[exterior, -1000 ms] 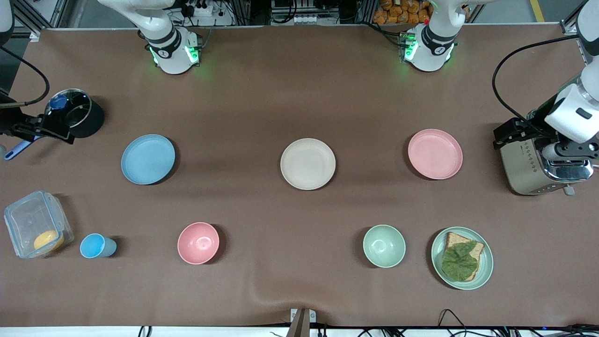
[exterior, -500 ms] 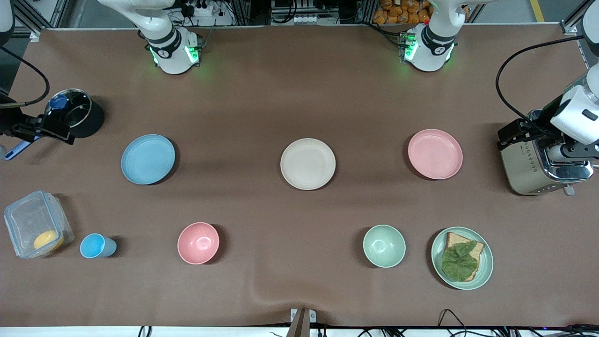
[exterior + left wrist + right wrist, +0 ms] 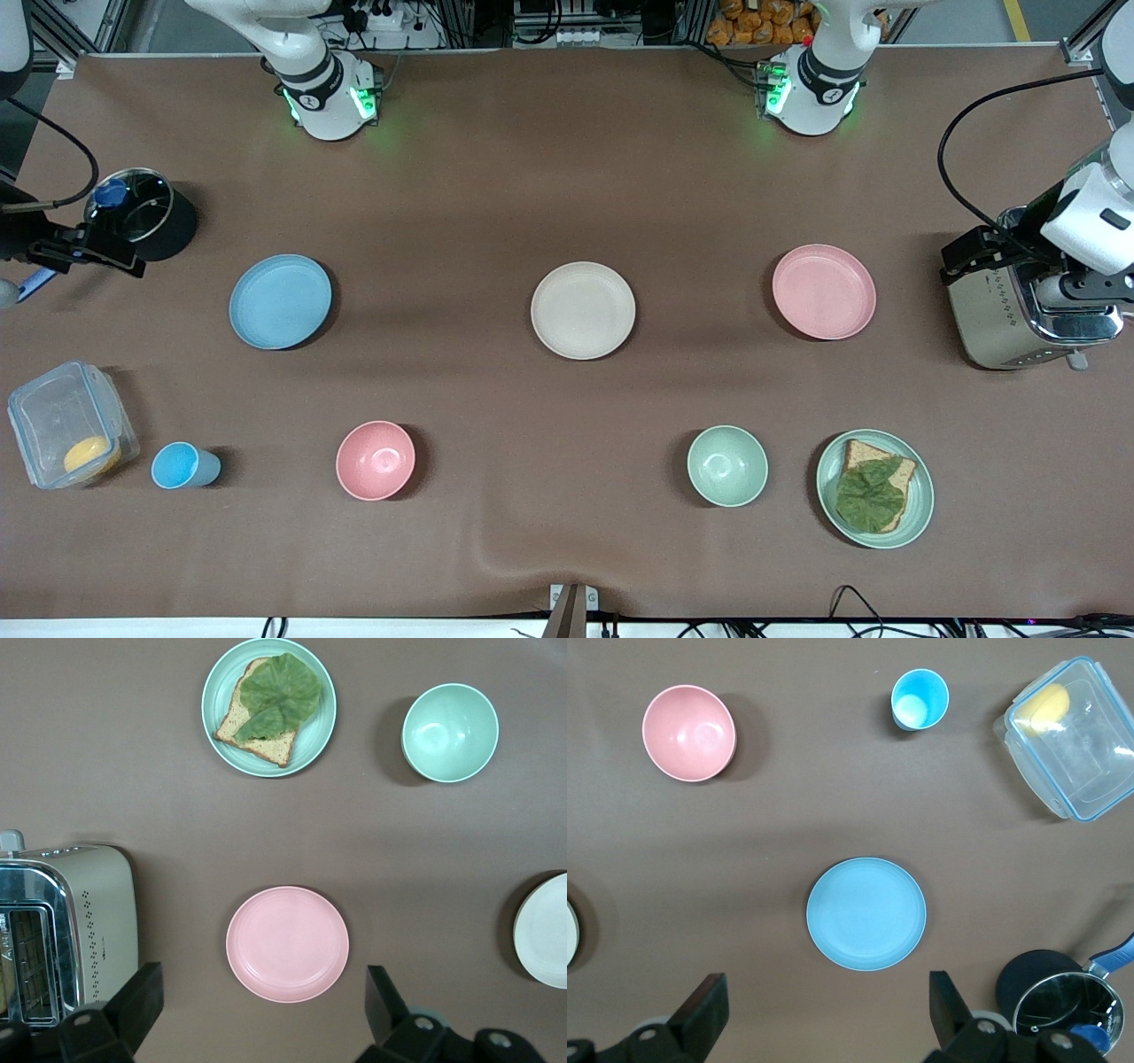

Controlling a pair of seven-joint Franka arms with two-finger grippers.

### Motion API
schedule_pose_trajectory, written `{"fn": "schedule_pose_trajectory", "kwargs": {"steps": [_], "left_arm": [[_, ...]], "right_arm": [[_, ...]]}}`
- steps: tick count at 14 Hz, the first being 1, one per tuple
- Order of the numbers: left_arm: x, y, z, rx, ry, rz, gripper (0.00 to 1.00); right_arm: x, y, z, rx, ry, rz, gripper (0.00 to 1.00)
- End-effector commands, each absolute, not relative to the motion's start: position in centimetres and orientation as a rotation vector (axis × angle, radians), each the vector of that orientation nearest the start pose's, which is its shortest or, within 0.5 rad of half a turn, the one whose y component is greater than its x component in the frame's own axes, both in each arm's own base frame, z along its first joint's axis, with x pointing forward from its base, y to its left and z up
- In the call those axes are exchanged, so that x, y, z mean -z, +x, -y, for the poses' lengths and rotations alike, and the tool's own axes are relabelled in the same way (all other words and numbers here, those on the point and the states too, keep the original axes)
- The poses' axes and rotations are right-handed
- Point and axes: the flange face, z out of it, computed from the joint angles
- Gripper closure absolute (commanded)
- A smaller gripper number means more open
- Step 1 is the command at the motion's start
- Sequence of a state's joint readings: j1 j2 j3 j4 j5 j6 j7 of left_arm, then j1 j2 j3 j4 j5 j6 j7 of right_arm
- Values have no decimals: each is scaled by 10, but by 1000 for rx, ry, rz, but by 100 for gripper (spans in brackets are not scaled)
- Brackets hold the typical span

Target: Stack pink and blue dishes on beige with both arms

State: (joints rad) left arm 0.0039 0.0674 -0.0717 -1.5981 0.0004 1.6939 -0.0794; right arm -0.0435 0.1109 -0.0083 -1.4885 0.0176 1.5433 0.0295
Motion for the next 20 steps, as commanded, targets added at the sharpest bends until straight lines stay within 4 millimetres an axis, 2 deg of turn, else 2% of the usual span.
{"fn": "schedule_pose_trajectory", "kwargs": {"steps": [1, 6, 7, 8, 11, 12, 15, 17, 20], "left_arm": [[-590, 584, 40, 41, -3149, -2, 0], [-590, 584, 43, 43, -3147, -5, 0], [-590, 584, 44, 38, -3147, -9, 0], [-590, 584, 44, 41, -3147, -12, 0], [-585, 584, 45, 24, -3145, -12, 0], [-572, 590, 45, -9, -3146, -17, 0], [-563, 593, 46, -34, -3144, -17, 0], [-516, 606, 48, -163, -3138, -27, 0], [-447, 625, 41, -300, -3129, -1, 0]], "right_arm": [[-598, 585, 33, -83, -3116, -141, 0], [-578, 582, 19, -151, -3113, -125, 0], [-571, 585, 11, -163, -3114, -107, 0], [-555, 592, -2, -166, -3116, -98, 0], [-491, 599, -23, -178, -3118, -166, 0], [-461, 598, -22, -166, -3118, -195, 0], [-372, 579, -26, -144, -3120, -253, 0], [-327, 567, -28, -189, -3122, -271, 0], [-276, 563, -33, -319, -3124, -285, 0]]}}
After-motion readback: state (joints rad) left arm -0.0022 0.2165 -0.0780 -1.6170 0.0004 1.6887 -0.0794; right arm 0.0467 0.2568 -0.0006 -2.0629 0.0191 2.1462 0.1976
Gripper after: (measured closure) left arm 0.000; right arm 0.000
